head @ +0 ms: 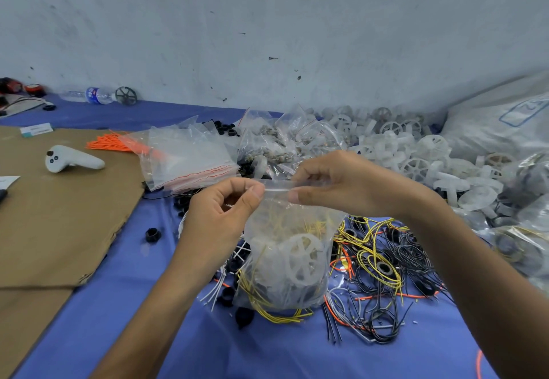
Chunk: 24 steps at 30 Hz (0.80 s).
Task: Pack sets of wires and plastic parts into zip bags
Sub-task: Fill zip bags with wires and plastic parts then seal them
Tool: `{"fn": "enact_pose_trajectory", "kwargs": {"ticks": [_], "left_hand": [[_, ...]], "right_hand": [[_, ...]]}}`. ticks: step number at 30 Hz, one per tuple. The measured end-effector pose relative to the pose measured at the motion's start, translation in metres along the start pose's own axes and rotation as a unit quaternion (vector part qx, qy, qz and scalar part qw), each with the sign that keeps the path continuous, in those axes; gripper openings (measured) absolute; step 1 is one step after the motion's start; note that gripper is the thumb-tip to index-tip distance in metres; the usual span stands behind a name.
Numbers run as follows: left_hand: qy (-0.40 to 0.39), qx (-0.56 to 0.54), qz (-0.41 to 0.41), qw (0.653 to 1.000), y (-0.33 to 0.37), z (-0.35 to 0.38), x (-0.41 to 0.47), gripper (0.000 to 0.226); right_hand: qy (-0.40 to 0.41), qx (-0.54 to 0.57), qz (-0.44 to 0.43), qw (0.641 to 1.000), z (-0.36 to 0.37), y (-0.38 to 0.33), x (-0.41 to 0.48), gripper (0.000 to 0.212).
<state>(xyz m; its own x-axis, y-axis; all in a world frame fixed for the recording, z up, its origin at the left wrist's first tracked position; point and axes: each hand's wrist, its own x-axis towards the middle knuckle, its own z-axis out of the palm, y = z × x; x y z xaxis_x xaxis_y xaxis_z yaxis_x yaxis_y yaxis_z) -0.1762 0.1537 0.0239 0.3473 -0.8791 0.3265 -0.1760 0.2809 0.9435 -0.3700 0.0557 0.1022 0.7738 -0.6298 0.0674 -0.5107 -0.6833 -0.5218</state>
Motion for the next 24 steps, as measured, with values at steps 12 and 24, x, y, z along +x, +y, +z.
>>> {"fn": "enact_pose_trajectory", "kwargs": {"ticks": [12,24], "left_hand": [[0.015,0.017,-0.001,1.000,0.002,-0.010,-0.004,0.010],[0.035,0.161,0.054,0.985,0.021,-0.013,-0.008,0.009]], "right_hand": [[-0.003,0.135,0.045,0.990,-0.026,0.045,-0.036,0.008],[0.097,0.131,-0.005,0.987,-0.012,0.037,-0.054,0.016]]}}
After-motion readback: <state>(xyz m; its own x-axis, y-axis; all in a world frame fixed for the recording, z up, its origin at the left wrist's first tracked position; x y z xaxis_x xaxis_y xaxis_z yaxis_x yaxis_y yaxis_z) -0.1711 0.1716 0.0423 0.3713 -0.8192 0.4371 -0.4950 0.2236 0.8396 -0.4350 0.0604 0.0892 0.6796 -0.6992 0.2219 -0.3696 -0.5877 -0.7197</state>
